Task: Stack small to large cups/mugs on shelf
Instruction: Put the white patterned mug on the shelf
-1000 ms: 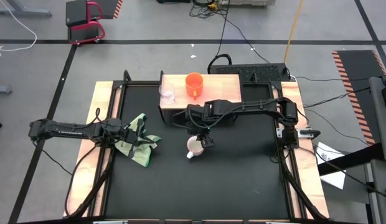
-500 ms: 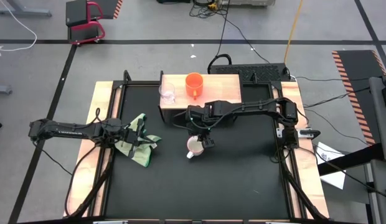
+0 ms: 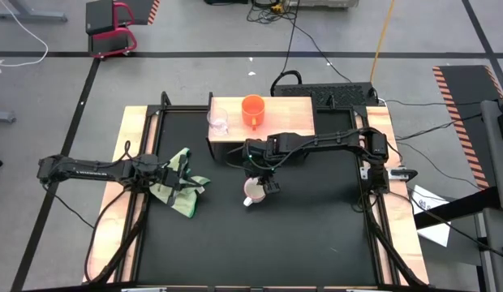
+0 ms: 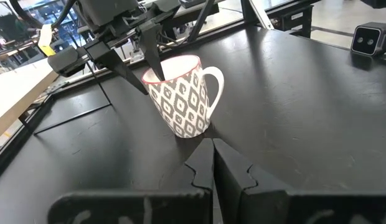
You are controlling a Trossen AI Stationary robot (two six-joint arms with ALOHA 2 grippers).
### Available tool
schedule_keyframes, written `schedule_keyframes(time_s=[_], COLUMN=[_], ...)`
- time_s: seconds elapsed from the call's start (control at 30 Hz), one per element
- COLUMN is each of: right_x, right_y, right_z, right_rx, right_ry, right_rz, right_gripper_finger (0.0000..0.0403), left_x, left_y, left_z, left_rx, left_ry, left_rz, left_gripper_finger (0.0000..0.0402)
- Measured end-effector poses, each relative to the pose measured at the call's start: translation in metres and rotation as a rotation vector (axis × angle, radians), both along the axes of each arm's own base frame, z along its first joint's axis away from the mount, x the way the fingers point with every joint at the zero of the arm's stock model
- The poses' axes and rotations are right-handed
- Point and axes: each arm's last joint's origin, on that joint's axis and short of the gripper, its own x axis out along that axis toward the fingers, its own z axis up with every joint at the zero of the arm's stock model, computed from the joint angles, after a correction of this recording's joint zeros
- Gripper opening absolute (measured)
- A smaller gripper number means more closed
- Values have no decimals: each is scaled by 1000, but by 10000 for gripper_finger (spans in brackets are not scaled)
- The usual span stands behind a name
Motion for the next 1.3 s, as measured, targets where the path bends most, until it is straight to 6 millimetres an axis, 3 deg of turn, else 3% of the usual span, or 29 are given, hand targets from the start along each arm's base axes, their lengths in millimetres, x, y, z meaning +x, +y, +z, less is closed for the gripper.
schedule_keyframes(time_s=[0.37, 0.97, 1.3], right_x=[0, 1, 1], right_y=[0, 0, 0], right_z=[0, 0, 0], right_rx=[-2, -12, -14], right_ry=[-1, -10, -9], right_rz=[2, 11, 9], right_gripper_finger=[128, 17, 15], left_x=[0, 0, 0], left_y=[0, 0, 0], left_z=[0, 0, 0], left_rx=[0, -4, -4], left_ry=[0, 1, 1], left_rz=[0, 1, 1], left_gripper_finger=[10, 10, 10])
